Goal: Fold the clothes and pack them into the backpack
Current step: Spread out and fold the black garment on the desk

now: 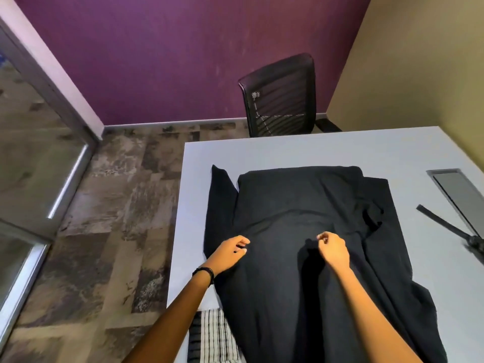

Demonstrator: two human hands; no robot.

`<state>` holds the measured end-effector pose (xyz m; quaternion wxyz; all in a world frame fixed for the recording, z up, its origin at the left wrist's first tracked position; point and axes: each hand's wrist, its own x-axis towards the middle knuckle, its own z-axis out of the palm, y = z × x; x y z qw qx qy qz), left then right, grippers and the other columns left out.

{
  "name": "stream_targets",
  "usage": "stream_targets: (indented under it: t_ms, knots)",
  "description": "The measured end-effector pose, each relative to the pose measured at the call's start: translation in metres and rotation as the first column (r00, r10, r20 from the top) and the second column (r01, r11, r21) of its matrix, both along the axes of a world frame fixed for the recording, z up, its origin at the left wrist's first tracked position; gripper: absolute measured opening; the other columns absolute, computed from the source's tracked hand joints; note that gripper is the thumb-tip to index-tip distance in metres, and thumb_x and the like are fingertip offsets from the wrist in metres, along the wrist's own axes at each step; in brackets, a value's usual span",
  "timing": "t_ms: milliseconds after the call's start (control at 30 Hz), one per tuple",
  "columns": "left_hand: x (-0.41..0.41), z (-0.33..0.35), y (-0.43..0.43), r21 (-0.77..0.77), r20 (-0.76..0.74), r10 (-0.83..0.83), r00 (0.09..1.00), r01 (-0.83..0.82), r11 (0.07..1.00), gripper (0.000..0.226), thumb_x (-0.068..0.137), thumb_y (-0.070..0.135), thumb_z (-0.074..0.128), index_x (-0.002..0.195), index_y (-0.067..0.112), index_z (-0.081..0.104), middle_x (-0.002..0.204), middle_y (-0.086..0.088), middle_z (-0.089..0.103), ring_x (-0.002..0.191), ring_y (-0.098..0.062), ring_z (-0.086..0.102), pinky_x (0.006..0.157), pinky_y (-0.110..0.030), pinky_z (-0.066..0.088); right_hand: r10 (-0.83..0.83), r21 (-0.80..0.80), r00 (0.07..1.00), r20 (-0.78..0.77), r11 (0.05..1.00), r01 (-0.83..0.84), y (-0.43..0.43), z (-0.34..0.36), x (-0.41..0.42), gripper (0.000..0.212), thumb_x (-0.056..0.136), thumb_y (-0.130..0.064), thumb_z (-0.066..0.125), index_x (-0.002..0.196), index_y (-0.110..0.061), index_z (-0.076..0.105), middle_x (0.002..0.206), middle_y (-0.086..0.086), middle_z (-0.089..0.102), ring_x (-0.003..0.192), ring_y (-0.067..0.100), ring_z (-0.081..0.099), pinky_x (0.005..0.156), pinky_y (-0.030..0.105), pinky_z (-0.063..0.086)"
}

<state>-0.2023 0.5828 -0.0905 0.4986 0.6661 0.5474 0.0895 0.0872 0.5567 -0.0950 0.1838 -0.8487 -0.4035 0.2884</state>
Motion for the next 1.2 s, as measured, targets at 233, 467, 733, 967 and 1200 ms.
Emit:
stream_targets:
  t_ms: [233,467,733,967,1200]
  knots:
    - [-0.002,-0.023,0.047,-0.033,0.017,0.189,0.982,-0.188,0.982,0.042,0.096,0.01,0.05,0.137,0.013,0.042,0.142,-0.003,0.041,0.128,-0.017,0.045,0.102,-0.02,0.036,0.024,0.029,0.999,-0.034,0.999,-0.023,0.043,-0.03,-0.026,0.025,0.085,-0.002,0.047,0.098,-0.009,0.067,0.108,0.009,0.068,0.1,0.029,0.062,0.083,0.034,0.046]
    - [0.003,-0.05,0.085,-0.04,-0.055,0.256,0.965,-0.258,0.965,0.057,0.097,0.017,0.049,0.147,0.008,0.025,0.149,-0.008,0.029,0.136,-0.023,0.034,0.113,-0.029,0.028,0.099,0.1,0.994,-0.054,0.991,-0.093,0.105,-0.043,-0.057,0.029,0.084,-0.002,0.045,0.101,-0.012,0.066,0.106,0.007,0.066,0.097,0.027,0.06,0.076,0.028,0.04]
    - [0.011,-0.067,0.109,0.038,0.01,0.228,0.974,-0.228,0.973,0.045,0.097,0.015,0.047,0.141,0.007,0.038,0.137,-0.003,0.039,0.126,-0.016,0.045,0.103,-0.012,0.03,0.427,0.312,0.893,-0.143,0.876,-0.369,0.2,-0.039,-0.101,0.031,0.093,-0.01,0.046,0.123,-0.01,0.055,0.124,0.003,0.058,0.111,0.018,0.056,0.091,0.023,0.041]
    - [0.021,-0.073,0.11,0.04,0.028,0.295,0.955,-0.296,0.954,0.041,0.097,0.016,0.046,0.137,0.007,0.044,0.125,-0.006,0.048,0.116,-0.015,0.051,0.106,-0.027,0.039,0.633,0.204,0.772,-0.06,0.765,-0.612,0.267,-0.04,-0.141,0.03,0.096,-0.02,0.041,0.122,-0.011,0.054,0.127,0.006,0.056,0.114,0.024,0.054,0.092,0.032,0.043]
    - [0.02,-0.084,0.103,0.085,0.082,0.195,0.977,-0.201,0.976,0.038,0.098,0.017,0.046,0.135,0.01,0.049,0.131,0.003,0.038,0.124,-0.007,0.039,0.108,-0.012,0.027,0.768,-0.263,0.539,0.346,0.63,-0.73,0.275,-0.057,-0.162,0.028,0.095,-0.011,0.042,0.122,-0.004,0.046,0.124,0.015,0.047,0.108,0.031,0.052,0.077,0.035,0.045]
